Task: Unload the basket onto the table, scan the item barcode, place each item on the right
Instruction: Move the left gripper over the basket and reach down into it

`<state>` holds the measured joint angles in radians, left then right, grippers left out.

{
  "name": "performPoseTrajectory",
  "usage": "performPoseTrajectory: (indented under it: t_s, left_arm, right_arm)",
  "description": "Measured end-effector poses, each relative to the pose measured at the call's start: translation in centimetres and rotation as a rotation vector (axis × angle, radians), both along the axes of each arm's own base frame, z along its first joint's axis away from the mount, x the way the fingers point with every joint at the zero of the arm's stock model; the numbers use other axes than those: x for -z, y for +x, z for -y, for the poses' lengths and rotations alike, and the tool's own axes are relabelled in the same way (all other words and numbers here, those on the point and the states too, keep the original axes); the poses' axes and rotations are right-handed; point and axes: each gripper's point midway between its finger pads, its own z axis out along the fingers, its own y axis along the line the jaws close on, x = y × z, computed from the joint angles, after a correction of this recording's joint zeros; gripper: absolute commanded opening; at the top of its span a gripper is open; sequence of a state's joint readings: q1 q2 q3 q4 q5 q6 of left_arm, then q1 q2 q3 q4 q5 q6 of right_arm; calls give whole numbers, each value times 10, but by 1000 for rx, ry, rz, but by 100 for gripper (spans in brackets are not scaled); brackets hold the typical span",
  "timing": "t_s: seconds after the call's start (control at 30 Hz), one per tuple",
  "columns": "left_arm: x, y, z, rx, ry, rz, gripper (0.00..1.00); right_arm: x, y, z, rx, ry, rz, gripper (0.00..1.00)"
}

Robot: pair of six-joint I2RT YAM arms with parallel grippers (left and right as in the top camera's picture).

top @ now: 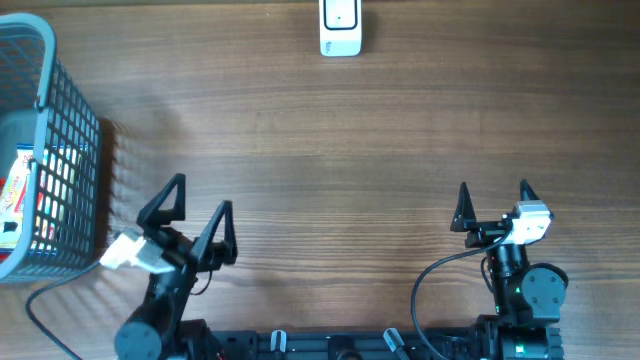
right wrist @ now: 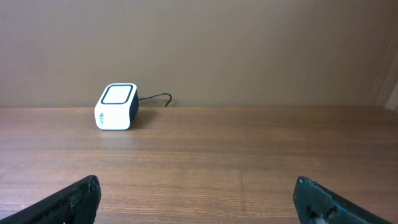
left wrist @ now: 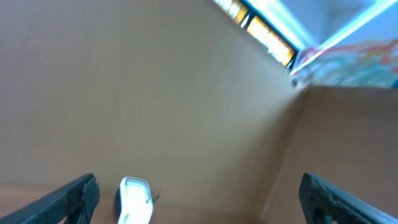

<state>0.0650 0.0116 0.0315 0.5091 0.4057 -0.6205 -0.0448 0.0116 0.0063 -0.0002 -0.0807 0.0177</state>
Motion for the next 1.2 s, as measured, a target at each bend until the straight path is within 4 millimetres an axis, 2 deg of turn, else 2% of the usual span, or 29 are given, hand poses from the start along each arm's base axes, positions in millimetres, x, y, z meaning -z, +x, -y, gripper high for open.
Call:
performPoseTrajectory:
  t_s: [0.1,0.23,0.3,0.47,0.5,0.6,0.63,0.67,0.73,0.8,0.83,0.97,1.1,1.2]
  left_arm:
    - [-21,-3,-3,-22,0,-12,100]
    - [-83,-11,-5,-77,61,-9,100]
    - [-114,-6,-8,-106,97,-101,100]
    - [-175,44,-25,-199,247,-561,100]
    - [-192,62,-35,-245,300,-651,100]
    - [-213,95,-68,-394,375,-803,100]
    - [-225,110,-82,-456,379,-805,100]
    - [-230,122,-97,-511,367,-822,100]
    - [-230,137,-133,-622,305,-853,100]
    - [-221,138,-182,-760,216,-905,100]
    - [-214,134,-207,-826,176,-941,100]
    - [-185,105,-278,-1001,60,-1080,100]
    - [-152,78,-316,-1082,-22,-1225,100]
    - [-124,77,-335,-1081,-60,-1324,100]
  right_arm:
    - [0,0,0,0,0,0,100]
    - [0,0,0,0,0,-1,100]
    - [0,0,0,0,0,-1,100]
    - [1,0,0,0,0,-2,100]
    - [0,0,0,1,0,-1,100]
    - [0,0,1,3,0,-2,100]
    - [1,0,1,3,0,-2,100]
    - [1,0,1,3,0,-2,100]
    - [0,0,1,3,0,-2,100]
    - [1,0,1,3,0,-2,100]
    - [1,0,1,3,0,-2,100]
    - [1,0,1,3,0,-2,100]
    - [1,0,1,3,0,-2,100]
    - [1,0,1,3,0,-2,100]
